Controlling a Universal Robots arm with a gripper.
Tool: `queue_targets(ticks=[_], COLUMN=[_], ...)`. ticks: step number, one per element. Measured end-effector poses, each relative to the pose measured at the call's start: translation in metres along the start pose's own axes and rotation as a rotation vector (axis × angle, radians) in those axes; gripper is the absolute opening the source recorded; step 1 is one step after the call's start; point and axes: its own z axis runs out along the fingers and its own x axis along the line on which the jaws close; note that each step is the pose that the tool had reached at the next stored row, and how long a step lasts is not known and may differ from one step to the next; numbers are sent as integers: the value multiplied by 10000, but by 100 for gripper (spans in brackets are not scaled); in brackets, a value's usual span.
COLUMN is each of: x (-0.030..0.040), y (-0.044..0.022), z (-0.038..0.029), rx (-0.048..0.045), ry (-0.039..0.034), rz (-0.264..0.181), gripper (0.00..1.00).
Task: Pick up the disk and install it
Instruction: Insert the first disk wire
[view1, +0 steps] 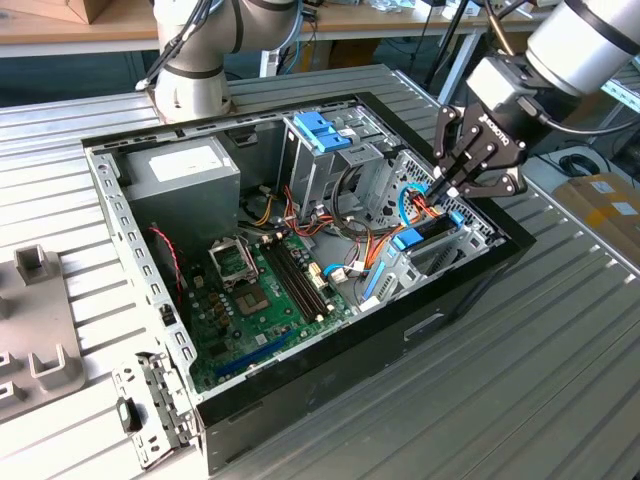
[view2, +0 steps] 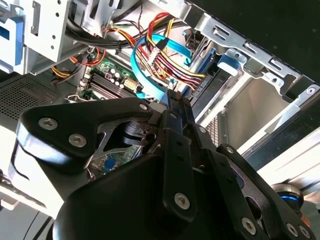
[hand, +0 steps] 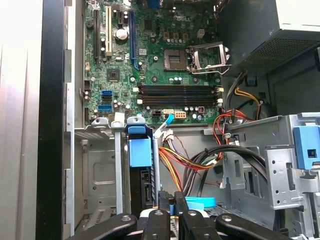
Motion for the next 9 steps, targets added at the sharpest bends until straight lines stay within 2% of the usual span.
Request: queue_targets(ticks=[9], x=[37], y=[-1], z=[19], rx=[0], ry=[0], rz=[1], gripper=[16])
